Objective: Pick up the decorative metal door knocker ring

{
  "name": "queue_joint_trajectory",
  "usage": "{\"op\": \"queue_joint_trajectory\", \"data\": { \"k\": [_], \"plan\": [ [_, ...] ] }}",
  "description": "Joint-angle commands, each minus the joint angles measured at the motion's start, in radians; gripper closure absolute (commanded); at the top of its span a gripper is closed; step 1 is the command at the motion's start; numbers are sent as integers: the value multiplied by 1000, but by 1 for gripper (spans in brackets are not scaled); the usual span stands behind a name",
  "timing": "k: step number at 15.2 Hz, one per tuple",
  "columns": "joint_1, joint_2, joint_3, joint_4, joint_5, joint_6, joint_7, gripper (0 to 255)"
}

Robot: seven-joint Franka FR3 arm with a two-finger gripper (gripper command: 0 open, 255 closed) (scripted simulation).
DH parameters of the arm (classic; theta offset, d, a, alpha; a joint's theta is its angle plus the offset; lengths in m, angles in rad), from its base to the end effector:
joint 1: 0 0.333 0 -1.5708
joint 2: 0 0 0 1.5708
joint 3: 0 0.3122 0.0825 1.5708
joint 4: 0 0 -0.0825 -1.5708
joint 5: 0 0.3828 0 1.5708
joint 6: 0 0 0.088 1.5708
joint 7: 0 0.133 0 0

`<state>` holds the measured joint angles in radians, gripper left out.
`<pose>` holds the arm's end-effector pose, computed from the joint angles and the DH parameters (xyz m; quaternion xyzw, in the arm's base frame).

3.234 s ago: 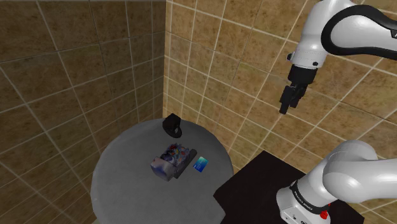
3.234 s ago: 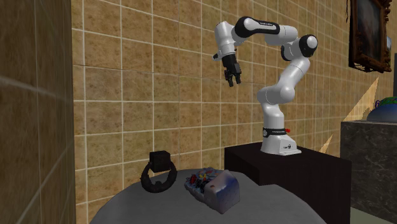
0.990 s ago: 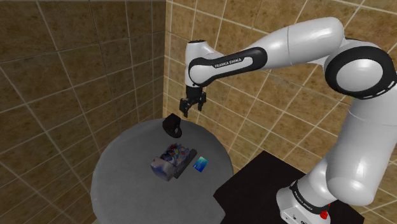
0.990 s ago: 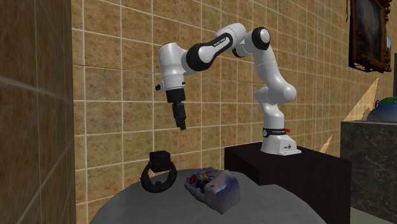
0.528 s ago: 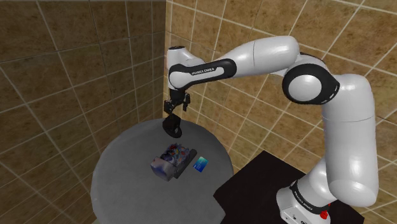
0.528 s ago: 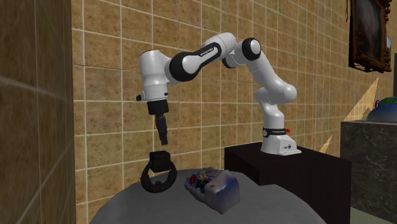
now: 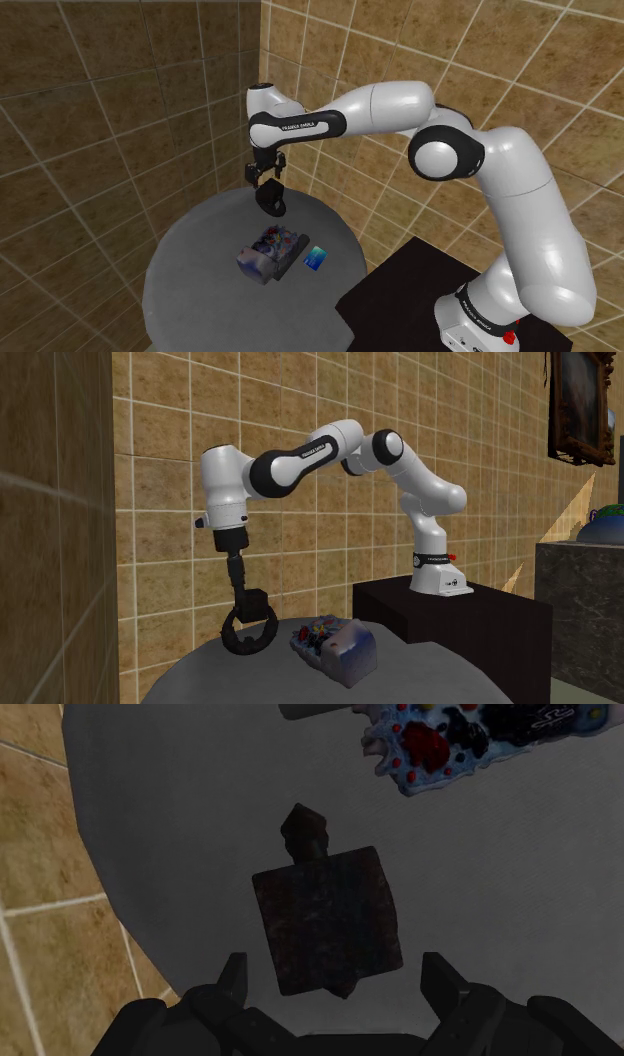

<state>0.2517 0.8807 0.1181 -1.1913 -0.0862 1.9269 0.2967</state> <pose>0.6971 0.2393 0.2148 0.9969 0.0362 -0.0683 0.0156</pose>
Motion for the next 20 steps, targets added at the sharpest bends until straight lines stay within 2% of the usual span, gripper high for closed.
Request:
{"op": "queue_joint_trajectory", "data": {
  "k": [1, 5, 6, 15, 20],
  "plan": [
    [1, 15, -1, -3, -1, 18, 1, 0],
    [2, 35, -2, -4, -3, 39, 1, 0],
    [1, 36, -2, -1, -3, 38, 1, 255],
    [2, 35, -2, -4, -3, 39, 1, 255],
    [0, -2, 0, 1, 0, -2, 0, 255]
  ]
}}
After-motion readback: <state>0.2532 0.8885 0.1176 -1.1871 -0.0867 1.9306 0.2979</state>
